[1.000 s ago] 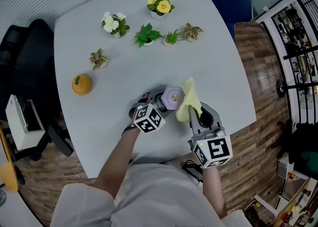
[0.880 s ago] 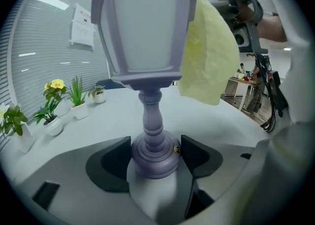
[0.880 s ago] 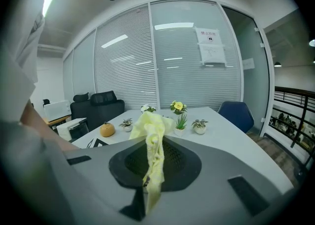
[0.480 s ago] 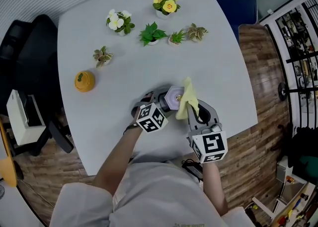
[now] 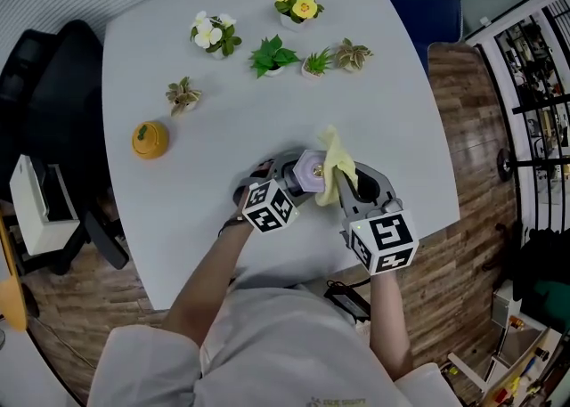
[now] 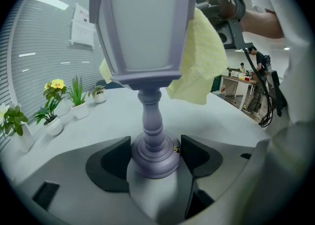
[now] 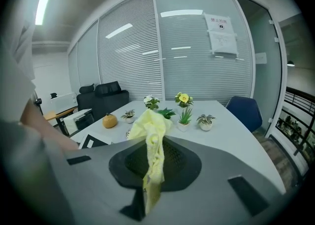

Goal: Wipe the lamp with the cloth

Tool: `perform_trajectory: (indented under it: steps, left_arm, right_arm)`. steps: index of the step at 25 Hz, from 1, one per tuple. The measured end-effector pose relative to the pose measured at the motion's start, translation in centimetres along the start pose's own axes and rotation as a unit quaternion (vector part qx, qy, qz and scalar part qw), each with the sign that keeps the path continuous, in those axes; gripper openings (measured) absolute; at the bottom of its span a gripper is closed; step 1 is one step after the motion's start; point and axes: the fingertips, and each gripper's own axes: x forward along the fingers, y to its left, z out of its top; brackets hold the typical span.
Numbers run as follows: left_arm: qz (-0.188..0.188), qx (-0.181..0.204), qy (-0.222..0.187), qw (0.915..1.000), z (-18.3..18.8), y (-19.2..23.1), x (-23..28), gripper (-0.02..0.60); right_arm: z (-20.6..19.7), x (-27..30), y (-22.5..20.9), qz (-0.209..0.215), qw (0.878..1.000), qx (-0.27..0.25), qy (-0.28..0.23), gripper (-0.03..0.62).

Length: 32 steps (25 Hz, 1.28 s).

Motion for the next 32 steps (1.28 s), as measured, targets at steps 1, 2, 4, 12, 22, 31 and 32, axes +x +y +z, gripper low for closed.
perform_trajectory:
  steps: [1,2,4,12,22,31,32]
  left_arm:
    - [0.000,0.000,0.000,1.0000,0.0,0.0,0.0,0.305]
    - [0.000,0.000,0.000,1.0000,0.0,-0.1,0.0,0.305]
    - [0.000,0.000,0.001,1.0000,0.0,0.0,0.0,0.305]
    - [0.000,0.000,0.003,1.0000,0.0,-0.2,0.0,0.305]
    - [0.000,0.000,0.003,1.0000,0.0,-0.1,0.1,0.305]
    - [0.000,-0.001,0.003,1.0000,0.0,-0.2,0.1,0.305]
    - [0.000,-0.001,0.004,1.0000,0.0,-0.2,0.1,0.305]
  right_arm:
    - [0.1,0.1,0.0,0.004,1.000,-0.002,0.004,0.026]
    - [0.1,0.3,0.0,0.007,1.000,-0.003,0.007,0.026]
    - [0.3,0.5,-0.1,0.012,1.000,-0.004,0.013,0.026]
    - [0.8,1.3,-0.2,0.038,0.999,-0.022,0.028,0.026]
    - [1.4,2.6,-0.2,0.065,0.996,-0.033,0.052,0.026]
    - [2.2,3.4,0.5,0.083,0.994,-0.037,0.059,0.026]
    - [2.3,3.5,0.7,0.088,0.994,-0.038,0.059,0.026]
